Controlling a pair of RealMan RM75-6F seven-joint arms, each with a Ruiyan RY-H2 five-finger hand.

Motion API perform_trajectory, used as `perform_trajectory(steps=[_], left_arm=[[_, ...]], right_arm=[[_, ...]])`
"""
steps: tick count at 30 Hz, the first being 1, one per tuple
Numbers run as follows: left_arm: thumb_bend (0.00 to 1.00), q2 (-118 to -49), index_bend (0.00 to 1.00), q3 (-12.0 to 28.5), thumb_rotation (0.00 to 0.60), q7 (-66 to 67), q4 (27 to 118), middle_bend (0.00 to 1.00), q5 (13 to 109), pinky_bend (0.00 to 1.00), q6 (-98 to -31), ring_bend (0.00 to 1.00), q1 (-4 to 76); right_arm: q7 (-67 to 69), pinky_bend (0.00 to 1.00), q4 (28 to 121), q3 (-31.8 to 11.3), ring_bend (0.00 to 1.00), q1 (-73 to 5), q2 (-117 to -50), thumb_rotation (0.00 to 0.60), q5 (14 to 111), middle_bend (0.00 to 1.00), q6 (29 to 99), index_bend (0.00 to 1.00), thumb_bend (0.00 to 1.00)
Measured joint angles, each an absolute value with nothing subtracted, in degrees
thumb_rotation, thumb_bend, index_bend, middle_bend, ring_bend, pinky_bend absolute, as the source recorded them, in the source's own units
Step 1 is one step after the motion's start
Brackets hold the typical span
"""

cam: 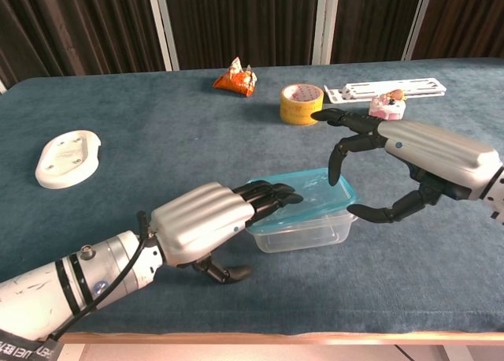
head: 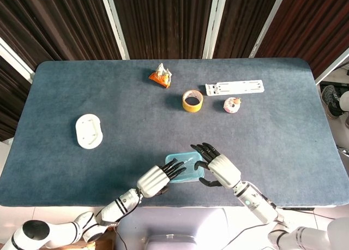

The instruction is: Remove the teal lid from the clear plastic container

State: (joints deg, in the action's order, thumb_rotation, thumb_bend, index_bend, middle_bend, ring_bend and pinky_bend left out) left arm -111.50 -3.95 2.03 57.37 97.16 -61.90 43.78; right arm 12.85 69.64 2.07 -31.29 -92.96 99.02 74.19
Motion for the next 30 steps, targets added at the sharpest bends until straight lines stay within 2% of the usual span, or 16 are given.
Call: perform_trajectory(steps=[30], left_arm=[[0.30, -110.94, 0.00, -5.57, 0.600, 2.41, 57.80, 0.77, 100.33, 0.72, -65.30, 0.59, 42.82]], right_arm=[[11.77, 0.00, 67.27, 1.38, 0.00, -32.39, -94.97, 0.600, 98.32, 0.10, 72.78, 0.59, 0.44]])
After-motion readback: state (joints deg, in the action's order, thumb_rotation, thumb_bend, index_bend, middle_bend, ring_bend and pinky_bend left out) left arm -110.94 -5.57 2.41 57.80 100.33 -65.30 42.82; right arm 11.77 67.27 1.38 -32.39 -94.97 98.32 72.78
